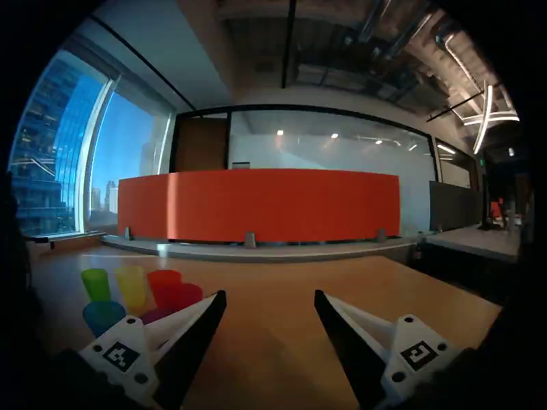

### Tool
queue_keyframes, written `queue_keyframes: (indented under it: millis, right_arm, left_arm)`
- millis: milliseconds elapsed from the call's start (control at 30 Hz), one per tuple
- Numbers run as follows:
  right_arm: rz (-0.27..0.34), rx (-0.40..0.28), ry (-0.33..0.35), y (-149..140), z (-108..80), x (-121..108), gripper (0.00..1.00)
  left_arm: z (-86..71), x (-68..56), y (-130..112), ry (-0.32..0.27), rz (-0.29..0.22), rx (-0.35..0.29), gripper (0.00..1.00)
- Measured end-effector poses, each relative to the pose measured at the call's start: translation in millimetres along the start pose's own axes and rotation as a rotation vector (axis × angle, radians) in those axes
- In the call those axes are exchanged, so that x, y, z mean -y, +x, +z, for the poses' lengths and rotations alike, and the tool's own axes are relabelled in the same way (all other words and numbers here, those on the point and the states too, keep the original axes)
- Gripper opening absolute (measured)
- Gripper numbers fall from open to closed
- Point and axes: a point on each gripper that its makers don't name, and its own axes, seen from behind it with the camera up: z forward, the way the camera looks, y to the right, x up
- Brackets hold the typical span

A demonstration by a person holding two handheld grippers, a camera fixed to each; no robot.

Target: Pour water

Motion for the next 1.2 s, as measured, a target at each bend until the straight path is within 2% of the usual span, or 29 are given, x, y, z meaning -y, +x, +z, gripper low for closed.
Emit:
queue_keyframes:
  millis: [1000, 1200]
  right_arm:
    - [-0.001, -0.002, -0.001, 1.0, -0.5, 0.0, 1.00]
    - [0.000, 0.010, -0.002, 5.2, 0.3, -0.5, 1.00]
  left_arm:
    - [0.0, 0.3, 0.0, 0.001, -0.001, 0.000, 0.98]
    - [-0.3, 3.0, -0.5, 0.012, -0.045, 0.018, 0.98]
